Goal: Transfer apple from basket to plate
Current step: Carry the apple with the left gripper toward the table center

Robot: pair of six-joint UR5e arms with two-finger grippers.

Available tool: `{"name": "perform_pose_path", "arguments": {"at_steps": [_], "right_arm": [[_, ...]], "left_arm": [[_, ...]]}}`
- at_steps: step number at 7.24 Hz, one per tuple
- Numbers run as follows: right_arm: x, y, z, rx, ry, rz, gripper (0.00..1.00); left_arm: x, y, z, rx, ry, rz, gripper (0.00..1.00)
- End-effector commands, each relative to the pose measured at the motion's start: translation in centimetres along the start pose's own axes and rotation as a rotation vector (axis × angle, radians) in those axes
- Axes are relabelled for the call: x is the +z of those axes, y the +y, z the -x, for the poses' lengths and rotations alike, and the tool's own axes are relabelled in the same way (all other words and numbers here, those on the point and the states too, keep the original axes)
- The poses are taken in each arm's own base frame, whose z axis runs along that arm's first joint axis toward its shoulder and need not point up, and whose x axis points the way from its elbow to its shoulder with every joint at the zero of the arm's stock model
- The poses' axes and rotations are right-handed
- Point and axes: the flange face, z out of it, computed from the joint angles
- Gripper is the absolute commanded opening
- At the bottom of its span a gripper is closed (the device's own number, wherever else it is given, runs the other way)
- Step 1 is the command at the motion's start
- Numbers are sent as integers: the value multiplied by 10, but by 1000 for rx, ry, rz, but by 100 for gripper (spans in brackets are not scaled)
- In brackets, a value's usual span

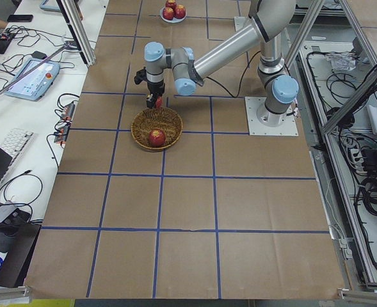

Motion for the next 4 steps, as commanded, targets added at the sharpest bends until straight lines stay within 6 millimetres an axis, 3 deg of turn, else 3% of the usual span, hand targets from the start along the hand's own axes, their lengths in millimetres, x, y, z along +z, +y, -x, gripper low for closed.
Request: {"name": "perform_pose_path", "arguments": {"at_steps": [1, 2, 4], "right_arm": [[-1, 0, 0, 0, -1, -1, 100], [0, 0, 0, 0, 1, 0, 100], [0, 0, 0, 0, -1, 0, 100]], "left_arm": [[-18, -17, -120, -165, 9, -12, 43], [-21, -26, -166, -222, 20, -23, 43], [10, -56, -242, -235, 29, -5, 43]]}}
